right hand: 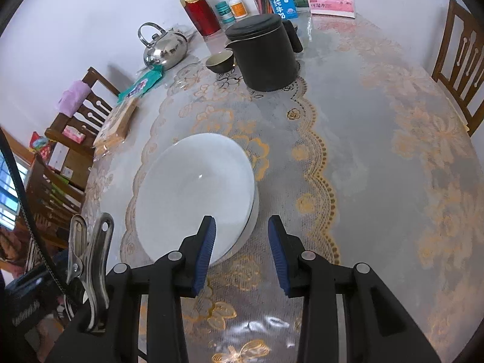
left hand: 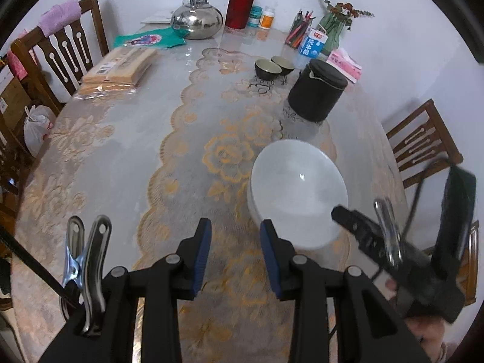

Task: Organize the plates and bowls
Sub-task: 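Move the right gripper toward the red-flowered white bowl's rim, then close the right gripper on the red-flowered bowl's rim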

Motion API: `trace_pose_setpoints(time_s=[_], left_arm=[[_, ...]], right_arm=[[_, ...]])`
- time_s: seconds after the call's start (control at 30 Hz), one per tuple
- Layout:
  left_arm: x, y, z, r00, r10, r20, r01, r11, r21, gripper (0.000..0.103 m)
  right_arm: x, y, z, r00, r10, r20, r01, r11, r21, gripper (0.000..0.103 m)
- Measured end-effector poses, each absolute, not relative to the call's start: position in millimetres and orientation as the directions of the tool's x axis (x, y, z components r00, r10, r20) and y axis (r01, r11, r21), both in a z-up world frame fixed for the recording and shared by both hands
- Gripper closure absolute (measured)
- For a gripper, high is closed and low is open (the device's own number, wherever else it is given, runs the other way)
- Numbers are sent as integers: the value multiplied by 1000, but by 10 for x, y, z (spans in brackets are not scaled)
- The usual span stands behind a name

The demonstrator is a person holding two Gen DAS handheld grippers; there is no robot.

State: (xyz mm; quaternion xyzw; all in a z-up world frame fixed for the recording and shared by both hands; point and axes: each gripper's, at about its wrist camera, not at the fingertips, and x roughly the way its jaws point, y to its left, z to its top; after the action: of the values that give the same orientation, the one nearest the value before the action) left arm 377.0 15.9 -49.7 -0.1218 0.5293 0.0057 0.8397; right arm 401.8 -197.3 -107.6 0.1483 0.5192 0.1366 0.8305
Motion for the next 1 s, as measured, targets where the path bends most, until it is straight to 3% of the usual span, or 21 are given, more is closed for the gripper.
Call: trace_pose_setpoints(time_s=[0.3,0.43,0.6,0.7,0.87,1.0], left_arm=[[4209,58,-849,392,-135,-910,-130,971,-200,69],[4291,38,-991,366,-138,-920,-142,969,-201,69],[4388,36,-1173,329,-79,-941,-180,973,-144,69],[4444,67,-1241,322,-100,-942,-201,965,-171,69],[4477,-29,-1254,329,-124,-936,-132,976,-176,85],[4362,-140,-1242,333,-92,-939,-68,990,-121,85]], right_arm=[[4170,-2011,-1252,391,422,-818,-88,902,424,71],[4215,-1930,-1269,386,424,-819,-140,905,403,80],[4218,-1868,-1287,403,403,-822,-175,915,363,82],[4241,-1861,-1312,402,407,-820,-172,914,369,82],[4259,-1865,-1326,406,409,-818,-165,913,374,83],[4195,-1878,-1328,401,415,-817,-158,910,385,83]])
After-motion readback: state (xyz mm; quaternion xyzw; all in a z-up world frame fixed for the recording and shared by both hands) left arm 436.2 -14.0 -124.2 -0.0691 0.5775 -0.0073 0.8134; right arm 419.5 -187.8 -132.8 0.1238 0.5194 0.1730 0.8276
